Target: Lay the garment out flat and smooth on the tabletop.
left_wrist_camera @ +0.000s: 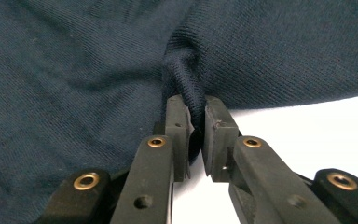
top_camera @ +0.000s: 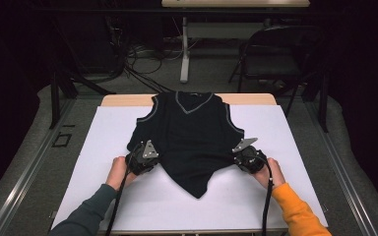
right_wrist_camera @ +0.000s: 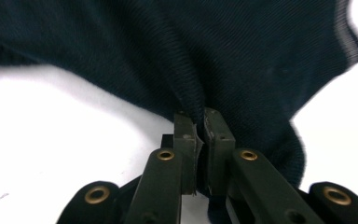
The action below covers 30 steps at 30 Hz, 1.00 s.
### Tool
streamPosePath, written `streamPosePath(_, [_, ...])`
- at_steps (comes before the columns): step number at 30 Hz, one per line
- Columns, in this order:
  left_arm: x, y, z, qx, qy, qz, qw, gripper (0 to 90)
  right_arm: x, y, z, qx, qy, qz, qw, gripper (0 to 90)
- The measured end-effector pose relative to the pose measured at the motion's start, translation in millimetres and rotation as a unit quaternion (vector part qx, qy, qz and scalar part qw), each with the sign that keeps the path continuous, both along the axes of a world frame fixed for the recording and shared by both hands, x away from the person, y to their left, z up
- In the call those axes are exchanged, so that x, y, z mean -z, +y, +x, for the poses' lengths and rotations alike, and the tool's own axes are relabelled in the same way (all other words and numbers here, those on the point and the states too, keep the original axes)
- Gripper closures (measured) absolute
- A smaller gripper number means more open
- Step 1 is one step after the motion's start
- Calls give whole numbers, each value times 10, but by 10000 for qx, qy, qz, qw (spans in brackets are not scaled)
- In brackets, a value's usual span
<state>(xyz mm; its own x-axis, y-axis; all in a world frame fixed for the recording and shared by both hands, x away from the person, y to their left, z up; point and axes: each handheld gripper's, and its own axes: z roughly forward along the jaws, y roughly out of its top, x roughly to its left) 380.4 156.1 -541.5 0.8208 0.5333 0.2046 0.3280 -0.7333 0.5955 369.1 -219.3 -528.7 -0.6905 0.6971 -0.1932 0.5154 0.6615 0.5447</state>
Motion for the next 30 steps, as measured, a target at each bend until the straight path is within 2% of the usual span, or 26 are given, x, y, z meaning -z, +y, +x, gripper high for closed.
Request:
streamPosePath(1, [-23, 16, 20, -34, -63, -25, 10000, 836, -46, -10, -2, 31, -41, 43, 10000, 861])
streamPosePath(4, [-104, 74, 114, -245, -112, -320, 9991, 839, -176, -29, 29, 120, -278, 153, 9994, 860])
streamPosePath(5, [-117, 83, 146, -324, -145, -360, 9987, 839, -204, -25, 51, 165, -353, 193, 9991, 859])
streamPosePath(7, [-103, 67, 203, -397, -111, -333, 9986, 836, -211, 10, 112, 233, -483, 170, 9984, 857])
streamPosePath(10, [-35, 11, 231, -380, 39, -211, 9990, 801, -91, 77, 217, 238, -316, 84, 9992, 839])
streamPosePath(11, [-31, -1, 225, -390, 91, -161, 9991, 742, -44, 80, 241, 252, -247, 76, 9993, 811])
streamPosePath(13, [-46, -1, 203, -364, 243, -208, 9988, 600, 8, 67, 249, 273, -190, 113, 9994, 764])
streamPosePath(17, [-61, -9, 94, -276, 420, -168, 9986, 369, -71, 15, 163, 334, -240, 126, 9991, 574])
streamPosePath(20, [-45, -18, 43, -194, 417, -102, 9989, 286, -93, -22, 73, 199, -157, 121, 9996, 407])
streamPosePath(23, [-6, -48, 86, -200, 400, -76, 9990, 271, 6, -19, 104, 125, 59, 99, 9999, 328])
streamPosePath(24, [13, -67, 100, -199, 388, -26, 9990, 274, 46, -10, 129, 125, 82, 67, 9999, 331])
streamPosePath(26, [45, -103, 119, -114, 340, 100, 9993, 322, 90, 5, 166, 176, 92, 15, 9998, 399])
streamPosePath(30, [60, -114, 123, -70, 278, 16, 9996, 462, 122, 13, 184, 200, 2, -3, 9998, 554])
